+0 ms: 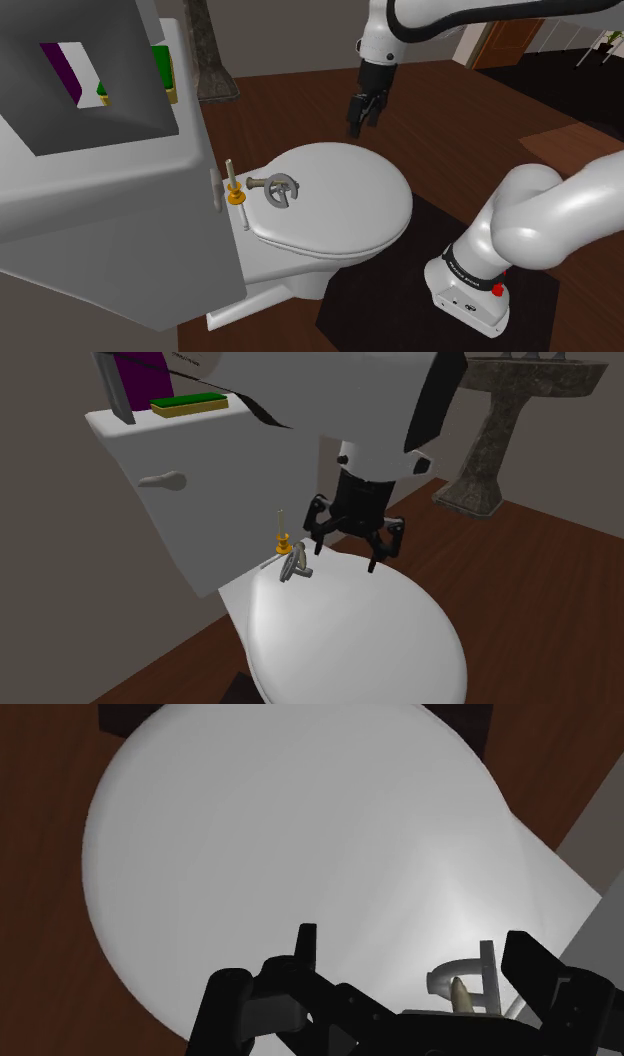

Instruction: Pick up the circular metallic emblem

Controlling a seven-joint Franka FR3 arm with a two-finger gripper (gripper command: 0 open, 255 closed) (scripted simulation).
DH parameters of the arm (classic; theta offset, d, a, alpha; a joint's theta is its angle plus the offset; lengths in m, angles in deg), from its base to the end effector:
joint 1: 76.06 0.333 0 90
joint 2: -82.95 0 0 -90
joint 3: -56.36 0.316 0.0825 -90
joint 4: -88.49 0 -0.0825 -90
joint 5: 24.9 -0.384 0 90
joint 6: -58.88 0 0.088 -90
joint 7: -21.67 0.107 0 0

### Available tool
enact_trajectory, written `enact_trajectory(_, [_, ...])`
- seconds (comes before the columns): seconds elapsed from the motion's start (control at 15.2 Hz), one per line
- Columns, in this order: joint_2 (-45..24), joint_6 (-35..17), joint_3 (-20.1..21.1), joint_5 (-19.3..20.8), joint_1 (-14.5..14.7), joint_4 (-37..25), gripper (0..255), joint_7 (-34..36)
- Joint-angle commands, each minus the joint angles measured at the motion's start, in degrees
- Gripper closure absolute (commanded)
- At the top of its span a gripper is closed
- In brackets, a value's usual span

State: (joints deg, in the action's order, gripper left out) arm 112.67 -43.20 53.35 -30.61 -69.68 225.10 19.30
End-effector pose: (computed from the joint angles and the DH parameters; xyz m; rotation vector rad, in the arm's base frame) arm 0.3842 0.0295 0.5021 -3.0147 -0.1254 0.1304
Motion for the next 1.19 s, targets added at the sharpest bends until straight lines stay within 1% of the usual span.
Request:
enact_trajectory(0.0, [-3.9, -3.5, -0.6, -2.4, 1.2, -0.5, 0, -2.1])
enact_trajectory(0.26, [-11.1, -8.8, -1.5, -7.8, 3.8, -2.2, 0, -6.8])
enact_trajectory(0.53, [-18.6, -12.8, -1.8, -13.8, 6.1, -5.1, 0, -12.2])
enact_trajectory(0.73, [-24.3, -14.8, -1.6, -18.7, 7.6, -8.0, 0, -16.4])
enact_trajectory(0.99, [-31.8, -16.3, -0.6, -25.1, 9.0, -13.0, 0, -21.8])
enact_trajectory(1.12, [-33.0, -17.0, -0.4, -26.0, 9.1, -13.3, 0, -22.7])
